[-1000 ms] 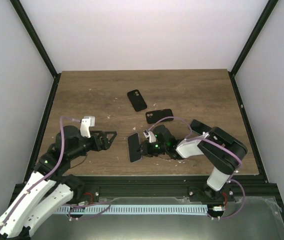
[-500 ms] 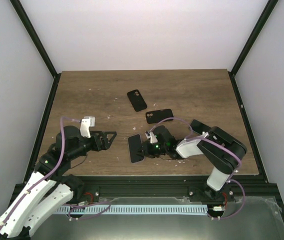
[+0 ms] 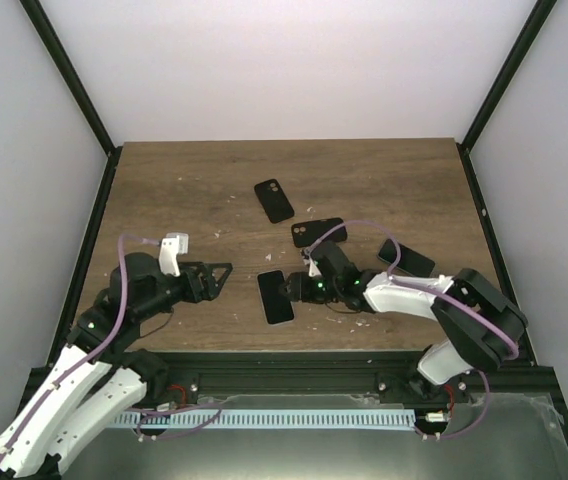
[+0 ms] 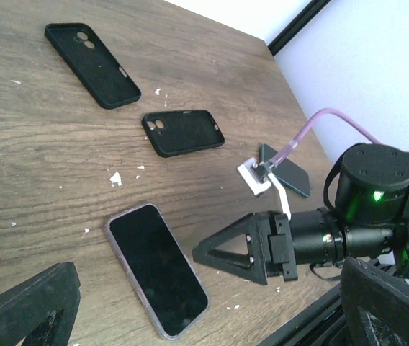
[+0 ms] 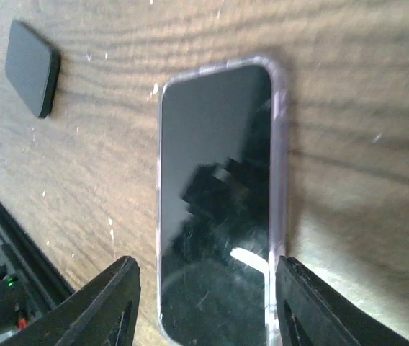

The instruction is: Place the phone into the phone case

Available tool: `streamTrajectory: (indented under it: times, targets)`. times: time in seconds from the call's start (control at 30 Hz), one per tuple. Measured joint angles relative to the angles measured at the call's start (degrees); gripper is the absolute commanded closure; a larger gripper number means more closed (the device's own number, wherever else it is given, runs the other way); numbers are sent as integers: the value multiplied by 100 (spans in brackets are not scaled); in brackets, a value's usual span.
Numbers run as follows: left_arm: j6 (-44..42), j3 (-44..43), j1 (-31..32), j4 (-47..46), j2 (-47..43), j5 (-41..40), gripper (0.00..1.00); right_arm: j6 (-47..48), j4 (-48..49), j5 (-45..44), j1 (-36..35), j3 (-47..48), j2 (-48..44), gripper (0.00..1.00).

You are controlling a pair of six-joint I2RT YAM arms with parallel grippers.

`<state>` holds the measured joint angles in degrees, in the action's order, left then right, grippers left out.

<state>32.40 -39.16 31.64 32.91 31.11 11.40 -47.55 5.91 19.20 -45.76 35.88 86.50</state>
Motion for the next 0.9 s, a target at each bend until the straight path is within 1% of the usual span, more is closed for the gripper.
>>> streamTrajectory:
  times: [0.13,0.37,0.47,0.57,0.67,0.73,0.83,0.9]
  targets:
    - [-2,0,0,0,-83,2,0,385,-560,-317,273,317,-190,45]
    - [-9,0,0,26,-140,28,0,1137,-1519,-885,1121,855,-415,45]
    - [-48,0,0,42,-142,57,0,1460,-1899,-1123,1547,1119,-417,45]
    - [-103,-4,0,105,-142,81,0,1840,-2249,-1368,1980,1429,-391,39]
    - [-138,-15,0,168,-149,138,0,2153,-2564,-1698,2321,1808,-219,41]
    - [-181,-44,0,238,-164,177,0,2243,-2680,-1801,2559,1993,-63,42]
    - [-293,-105,0,319,-197,186,0,2146,-2761,-1700,3141,2052,85,37]
    - [-354,-138,0,376,-227,181,0,2022,-2776,-1611,3536,2031,107,37]
